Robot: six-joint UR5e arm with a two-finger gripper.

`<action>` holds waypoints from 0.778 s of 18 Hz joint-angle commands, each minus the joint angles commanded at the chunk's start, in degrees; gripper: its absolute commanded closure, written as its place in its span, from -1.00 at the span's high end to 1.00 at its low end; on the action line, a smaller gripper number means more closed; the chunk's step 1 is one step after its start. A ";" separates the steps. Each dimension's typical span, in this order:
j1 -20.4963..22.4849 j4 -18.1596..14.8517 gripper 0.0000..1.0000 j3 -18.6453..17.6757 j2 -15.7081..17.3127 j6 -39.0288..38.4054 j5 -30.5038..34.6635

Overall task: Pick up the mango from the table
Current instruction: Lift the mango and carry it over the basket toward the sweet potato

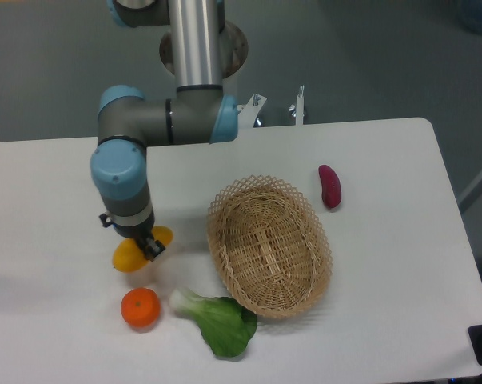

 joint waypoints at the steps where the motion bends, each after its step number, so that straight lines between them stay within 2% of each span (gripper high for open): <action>1: 1.58 -0.17 -0.31 0.44 0.71 0.17 0.00; 4: 5.19 -0.17 -0.30 3.06 0.54 0.97 0.09; 7: 9.40 -0.09 -0.30 5.79 -1.12 1.93 0.44; 10: 13.89 -0.09 -0.30 7.73 -1.83 6.66 0.53; 14: 18.81 -0.26 -0.29 12.38 -4.11 12.12 0.61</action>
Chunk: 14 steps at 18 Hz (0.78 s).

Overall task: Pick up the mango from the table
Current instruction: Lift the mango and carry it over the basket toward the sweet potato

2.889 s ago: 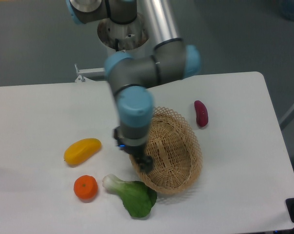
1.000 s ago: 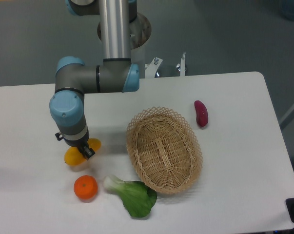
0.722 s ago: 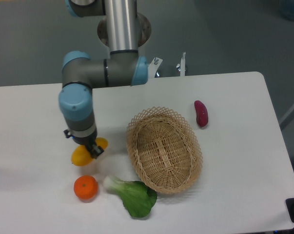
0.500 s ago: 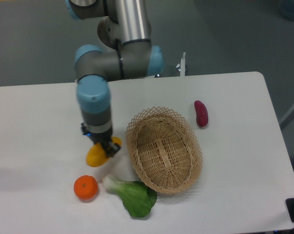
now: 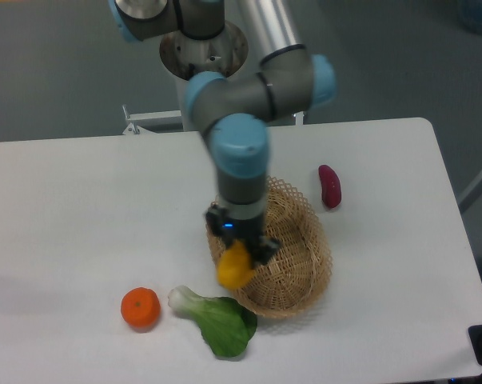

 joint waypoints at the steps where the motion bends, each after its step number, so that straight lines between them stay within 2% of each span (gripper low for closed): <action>1: 0.97 -0.09 -0.29 0.97 -0.79 1.67 0.61; 4: 4.22 -2.10 -0.24 3.69 -2.99 6.94 2.81; 7: 6.86 -4.39 -0.24 7.20 -5.01 8.89 2.81; 9: 7.65 -5.97 -0.23 9.75 -6.51 9.24 2.64; 11: 8.54 -8.43 -0.23 10.82 -6.69 12.04 2.46; 14: 8.62 -8.88 -0.23 12.83 -7.65 13.64 2.46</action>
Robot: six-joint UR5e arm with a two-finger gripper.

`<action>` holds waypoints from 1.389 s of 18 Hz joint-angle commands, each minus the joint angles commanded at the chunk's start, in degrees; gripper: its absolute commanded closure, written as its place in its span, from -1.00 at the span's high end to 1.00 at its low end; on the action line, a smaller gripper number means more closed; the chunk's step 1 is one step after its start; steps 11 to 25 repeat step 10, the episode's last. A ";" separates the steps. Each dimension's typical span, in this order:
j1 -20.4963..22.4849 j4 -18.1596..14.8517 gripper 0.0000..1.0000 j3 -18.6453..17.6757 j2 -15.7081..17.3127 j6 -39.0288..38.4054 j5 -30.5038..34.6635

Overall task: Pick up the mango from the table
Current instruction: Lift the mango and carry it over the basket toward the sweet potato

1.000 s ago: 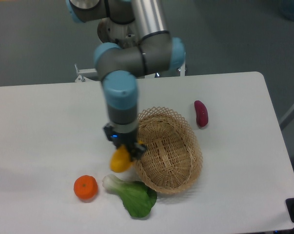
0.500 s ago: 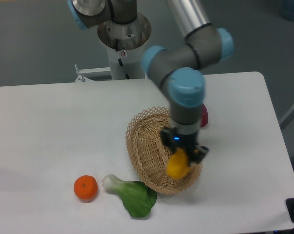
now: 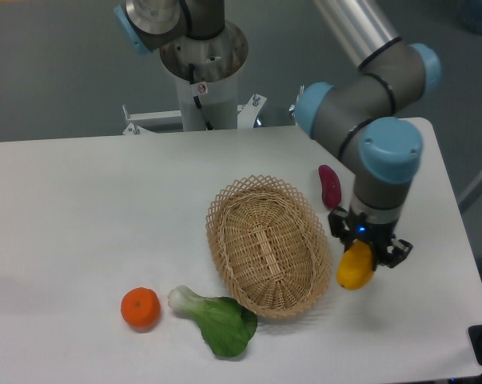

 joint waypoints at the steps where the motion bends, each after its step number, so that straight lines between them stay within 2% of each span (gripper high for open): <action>1: 0.17 -0.61 -0.23 0.97 -0.70 0.00 0.00; 4: 0.97 -2.64 -0.20 3.08 -1.67 0.26 -0.26; 25: 0.97 -2.55 -0.21 3.09 -1.76 0.26 -0.35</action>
